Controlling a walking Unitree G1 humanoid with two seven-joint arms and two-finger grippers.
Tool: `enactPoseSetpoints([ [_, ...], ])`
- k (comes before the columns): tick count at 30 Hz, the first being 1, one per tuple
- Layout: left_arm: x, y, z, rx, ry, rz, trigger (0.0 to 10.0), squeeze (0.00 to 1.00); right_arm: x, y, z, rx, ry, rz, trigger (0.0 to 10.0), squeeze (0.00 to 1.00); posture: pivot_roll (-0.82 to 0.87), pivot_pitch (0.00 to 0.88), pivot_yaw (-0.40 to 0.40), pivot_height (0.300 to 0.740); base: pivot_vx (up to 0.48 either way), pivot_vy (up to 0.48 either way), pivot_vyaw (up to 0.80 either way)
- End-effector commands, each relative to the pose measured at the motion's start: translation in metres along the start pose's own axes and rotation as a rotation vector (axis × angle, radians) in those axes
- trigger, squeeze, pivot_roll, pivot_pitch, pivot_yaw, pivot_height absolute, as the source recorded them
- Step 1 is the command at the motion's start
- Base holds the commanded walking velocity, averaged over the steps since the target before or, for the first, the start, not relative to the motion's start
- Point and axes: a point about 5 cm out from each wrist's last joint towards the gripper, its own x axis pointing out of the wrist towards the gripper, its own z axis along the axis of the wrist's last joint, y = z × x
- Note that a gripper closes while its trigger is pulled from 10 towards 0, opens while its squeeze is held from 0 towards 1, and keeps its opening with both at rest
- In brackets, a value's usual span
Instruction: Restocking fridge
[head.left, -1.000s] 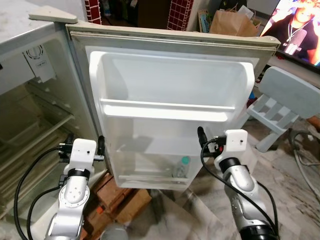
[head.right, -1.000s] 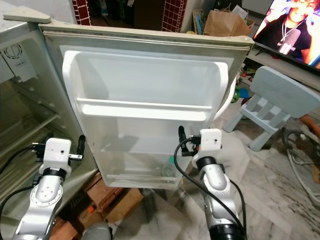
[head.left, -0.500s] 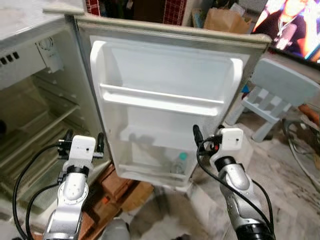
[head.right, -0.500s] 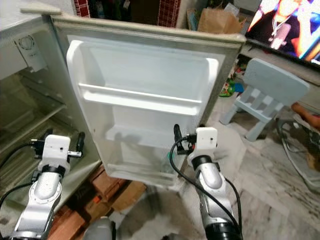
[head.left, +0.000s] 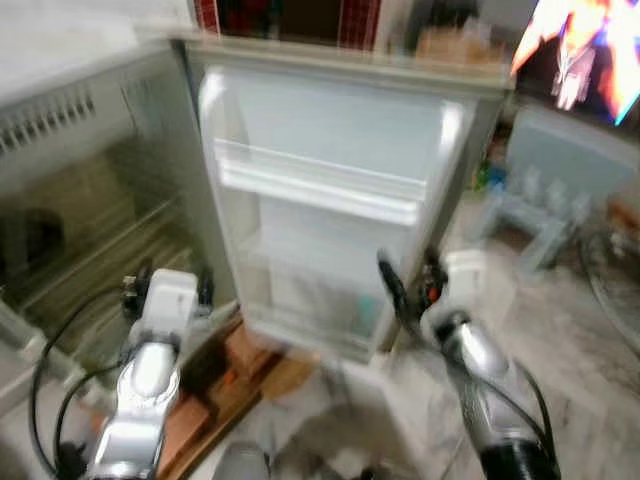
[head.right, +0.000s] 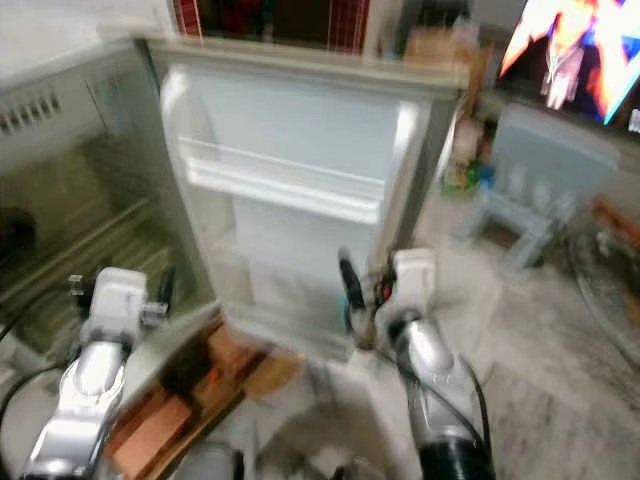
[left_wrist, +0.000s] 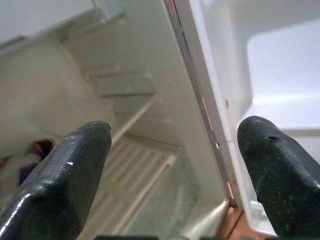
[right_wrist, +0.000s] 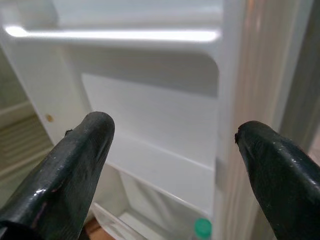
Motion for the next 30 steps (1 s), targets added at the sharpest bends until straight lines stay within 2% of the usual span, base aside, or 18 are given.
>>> enactPoseSetpoints([
  [1,0.003,0.000,0.004,0.003,-0.014,-0.008,10.0,0.00,0.003,-0.002,0.004,-0.004,-0.014,-0.003,10.0,0.00,0.15,0.000,-0.025,0.740,0.000,0.000,0.00],
  [6,0.005,0.006,0.010,0.019,-0.029,0.009,10.0,0.00,0.005,0.000,0.006,-0.004,-0.018,0.019,10.0,0.00,0.16,0.000,-0.018,0.740,0.000,0.000,0.00],
  [8,0.003,0.008,0.012,0.018,-0.033,0.014,10.0,0.00,0.002,0.006,-0.001,-0.005,0.038,0.105,10.0,0.00,0.15,0.000,-0.020,0.740,0.000,-0.126,0.00],
  [10,0.001,0.008,0.010,0.017,-0.031,0.013,10.0,0.00,0.000,0.007,-0.003,-0.012,0.053,0.131,10.0,0.00,0.15,0.000,-0.026,0.740,0.000,-0.298,0.00],
  [14,-0.002,-0.001,0.001,0.006,0.002,0.006,10.0,0.00,-0.008,0.014,-0.015,-0.029,0.135,0.233,10.0,0.00,0.15,0.000,-0.040,0.740,0.000,-0.480,0.00],
  [21,-0.008,-0.014,-0.001,0.001,0.016,-0.026,10.0,0.00,-0.009,0.017,-0.020,-0.014,0.187,0.321,10.0,0.00,0.15,0.000,-0.053,0.740,0.000,-0.465,0.00],
  [24,-0.008,-0.016,-0.001,0.008,0.012,-0.042,10.0,0.00,-0.009,0.017,-0.020,-0.012,0.197,0.334,10.0,0.00,0.14,0.000,-0.064,0.740,0.000,-0.463,0.00],
  [30,-0.006,-0.020,-0.003,-0.007,0.014,-0.057,10.0,0.00,-0.003,0.005,-0.017,-0.016,0.119,0.207,10.0,0.00,0.14,0.000,-0.085,0.740,0.000,-0.479,0.00],
])
